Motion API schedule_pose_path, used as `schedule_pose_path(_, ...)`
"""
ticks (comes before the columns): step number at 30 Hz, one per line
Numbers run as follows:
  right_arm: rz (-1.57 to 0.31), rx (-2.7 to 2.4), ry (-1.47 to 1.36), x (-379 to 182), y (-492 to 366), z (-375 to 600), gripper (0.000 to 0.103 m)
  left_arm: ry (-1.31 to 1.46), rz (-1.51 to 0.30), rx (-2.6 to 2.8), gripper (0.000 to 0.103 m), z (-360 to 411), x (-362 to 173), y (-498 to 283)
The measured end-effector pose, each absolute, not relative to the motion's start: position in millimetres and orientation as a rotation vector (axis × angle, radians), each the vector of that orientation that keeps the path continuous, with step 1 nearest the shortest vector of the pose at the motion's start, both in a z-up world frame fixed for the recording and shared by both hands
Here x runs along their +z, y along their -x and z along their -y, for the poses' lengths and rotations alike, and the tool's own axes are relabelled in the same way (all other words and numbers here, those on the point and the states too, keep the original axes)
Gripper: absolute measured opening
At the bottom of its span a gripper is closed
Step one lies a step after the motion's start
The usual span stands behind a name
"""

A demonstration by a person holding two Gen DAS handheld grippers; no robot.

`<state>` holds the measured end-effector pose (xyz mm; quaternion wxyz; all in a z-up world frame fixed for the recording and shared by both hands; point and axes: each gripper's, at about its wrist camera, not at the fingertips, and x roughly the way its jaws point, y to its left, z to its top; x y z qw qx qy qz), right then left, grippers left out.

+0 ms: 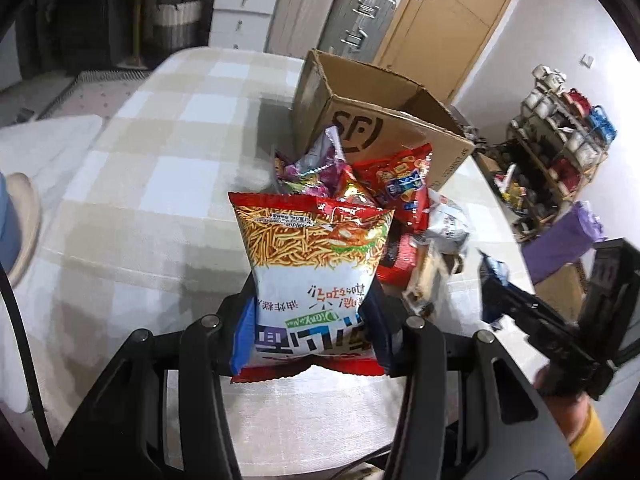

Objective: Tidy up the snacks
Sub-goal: 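Lift both held snacks and carry them over the cardboard box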

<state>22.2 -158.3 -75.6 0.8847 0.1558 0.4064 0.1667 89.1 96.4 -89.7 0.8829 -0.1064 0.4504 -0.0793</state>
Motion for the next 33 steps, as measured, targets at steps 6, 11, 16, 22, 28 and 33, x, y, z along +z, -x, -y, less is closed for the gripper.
schedule_pose_path(6, -0.794, 0.4, -0.333, -55.9, -14.8, 146.7, 0.044, 0.181, -0.895, -0.159, 0.045, -91.5, -79.7, -77.5)
schedule_pose_path(11, -0.747, 0.457, -0.377, -30.4, -17.7, 141.6, 0.044, 0.189, -0.832, -0.137, 0.045, -90.9, -58.1, -67.0)
schedule_pose_path(16, -0.689, 0.5, -0.356, 10.2, -25.9, 136.6, 0.044, 0.17, -0.803, -0.166, 0.045, -82.7, -30.2, -73.6)
schedule_pose_path(22, -0.627, 0.525, -0.325, 54.9, -45.1, 135.3, 0.044, 0.159, -0.792, -0.201, 0.045, -72.8, -1.3, -103.4)
schedule_pose_path(28, -0.593, 0.525, -0.33, 77.8, -73.8, 141.1, 0.044, 0.147, -0.801, -0.229, 0.045, -57.6, 26.3, -144.8)
schedule_pose_path(33, -0.579, 0.523, -0.382, 85.6, -102.7, 150.8, 0.044, 0.103, -0.809, -0.237, 0.045, -38.0, 39.2, -178.0)
